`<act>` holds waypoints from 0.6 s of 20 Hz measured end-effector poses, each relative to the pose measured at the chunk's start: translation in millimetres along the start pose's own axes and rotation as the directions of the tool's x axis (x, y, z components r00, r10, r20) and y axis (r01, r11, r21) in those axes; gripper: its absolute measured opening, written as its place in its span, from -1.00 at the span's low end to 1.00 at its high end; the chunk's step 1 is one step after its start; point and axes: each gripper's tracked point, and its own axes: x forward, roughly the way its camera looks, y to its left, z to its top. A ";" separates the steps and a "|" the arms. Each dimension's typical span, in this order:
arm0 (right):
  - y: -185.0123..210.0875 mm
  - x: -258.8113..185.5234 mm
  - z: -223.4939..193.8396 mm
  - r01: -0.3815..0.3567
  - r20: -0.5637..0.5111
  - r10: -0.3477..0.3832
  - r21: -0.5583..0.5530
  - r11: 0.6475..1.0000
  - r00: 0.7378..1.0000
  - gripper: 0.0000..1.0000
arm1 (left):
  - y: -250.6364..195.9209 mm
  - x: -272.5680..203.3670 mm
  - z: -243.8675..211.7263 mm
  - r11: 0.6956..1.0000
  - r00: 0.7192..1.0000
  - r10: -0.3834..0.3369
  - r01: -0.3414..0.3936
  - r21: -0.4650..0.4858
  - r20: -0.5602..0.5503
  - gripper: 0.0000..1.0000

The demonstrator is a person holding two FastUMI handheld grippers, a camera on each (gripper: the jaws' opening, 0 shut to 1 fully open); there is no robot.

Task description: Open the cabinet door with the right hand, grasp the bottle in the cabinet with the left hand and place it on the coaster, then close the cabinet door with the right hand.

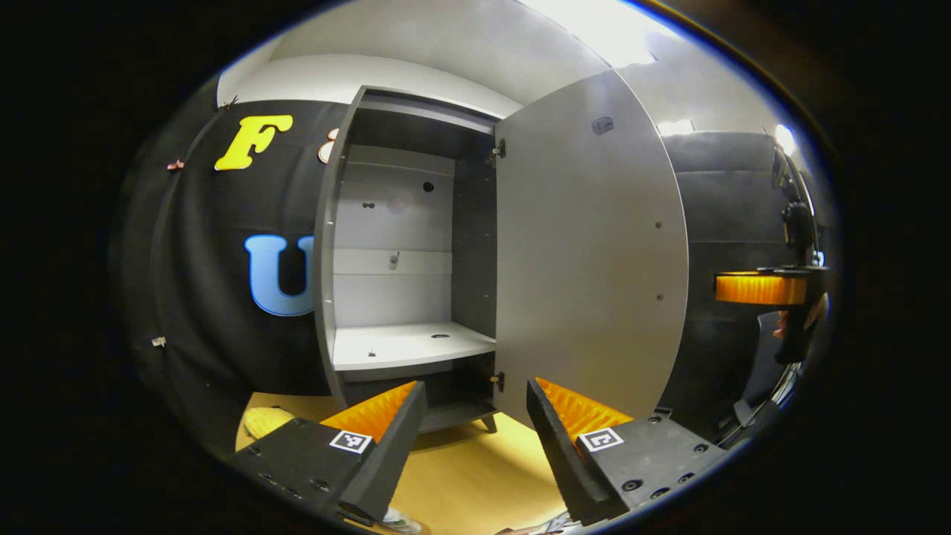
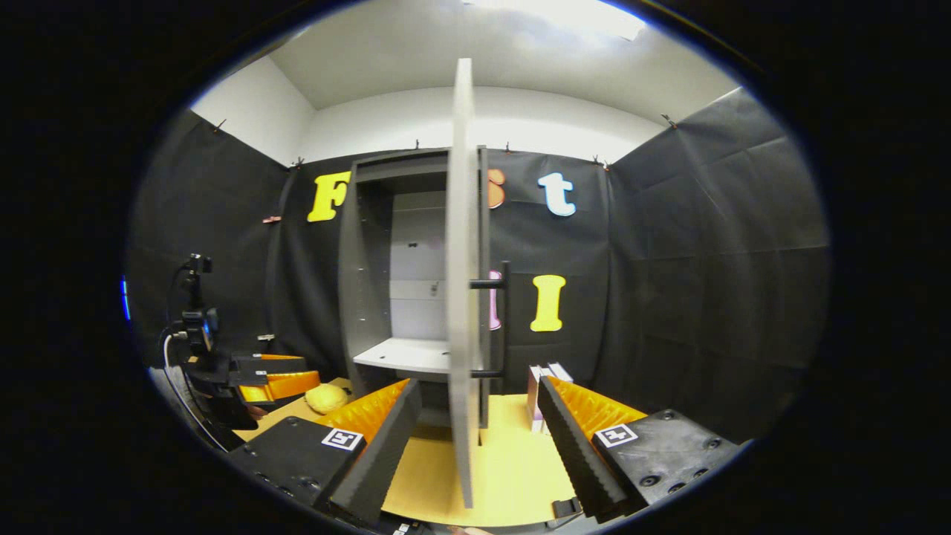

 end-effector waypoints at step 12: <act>-16.8 65.7 -3.7 -0.228 -0.028 0.230 0.055 0.972 0.973 1.00 | 15.3 13.2 8.0 0.976 0.977 0.215 -0.215 -0.012 0.002 0.70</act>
